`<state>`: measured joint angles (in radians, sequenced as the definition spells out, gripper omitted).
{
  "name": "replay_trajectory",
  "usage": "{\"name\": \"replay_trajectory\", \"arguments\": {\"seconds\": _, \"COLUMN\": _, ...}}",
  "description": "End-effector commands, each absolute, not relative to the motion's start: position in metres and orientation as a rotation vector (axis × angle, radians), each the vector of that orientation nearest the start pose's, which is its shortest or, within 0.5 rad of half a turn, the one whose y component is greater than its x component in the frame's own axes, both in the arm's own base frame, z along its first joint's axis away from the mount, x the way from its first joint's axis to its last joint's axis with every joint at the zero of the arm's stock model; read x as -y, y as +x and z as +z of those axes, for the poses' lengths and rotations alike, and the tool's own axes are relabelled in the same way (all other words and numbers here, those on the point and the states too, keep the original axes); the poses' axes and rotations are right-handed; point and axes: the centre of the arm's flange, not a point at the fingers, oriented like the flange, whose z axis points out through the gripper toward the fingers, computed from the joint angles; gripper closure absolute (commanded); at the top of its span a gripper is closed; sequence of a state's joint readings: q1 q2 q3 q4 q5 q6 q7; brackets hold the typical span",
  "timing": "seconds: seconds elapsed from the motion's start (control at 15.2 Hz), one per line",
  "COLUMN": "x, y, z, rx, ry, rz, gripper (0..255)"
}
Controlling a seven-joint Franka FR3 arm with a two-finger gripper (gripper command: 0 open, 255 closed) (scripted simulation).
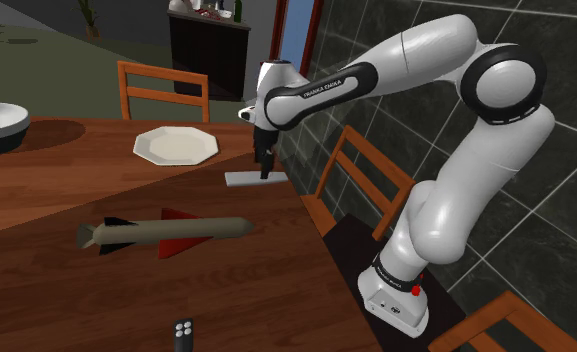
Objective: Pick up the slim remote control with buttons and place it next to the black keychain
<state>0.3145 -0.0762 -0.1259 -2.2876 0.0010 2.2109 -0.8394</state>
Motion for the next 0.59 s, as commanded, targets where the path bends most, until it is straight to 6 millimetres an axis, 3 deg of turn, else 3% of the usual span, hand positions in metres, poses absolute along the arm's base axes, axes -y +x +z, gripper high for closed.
{"name": "replay_trajectory", "arguments": {"seconds": 0.0, "x": -0.096, "y": 0.495, "z": 0.371, "rx": 1.547, "ry": -2.722, "rz": -0.004, "gripper": 0}}
{"name": "replay_trajectory", "arguments": {"seconds": 0.26, "x": -0.096, "y": 0.495, "z": 0.352, "rx": 1.547, "ry": -2.722, "rz": -0.004, "gripper": 0}}
{"name": "replay_trajectory", "arguments": {"seconds": 0.53, "x": -0.096, "y": 0.495, "z": 0.352, "rx": 1.547, "ry": -2.722, "rz": -0.004, "gripper": 0}}
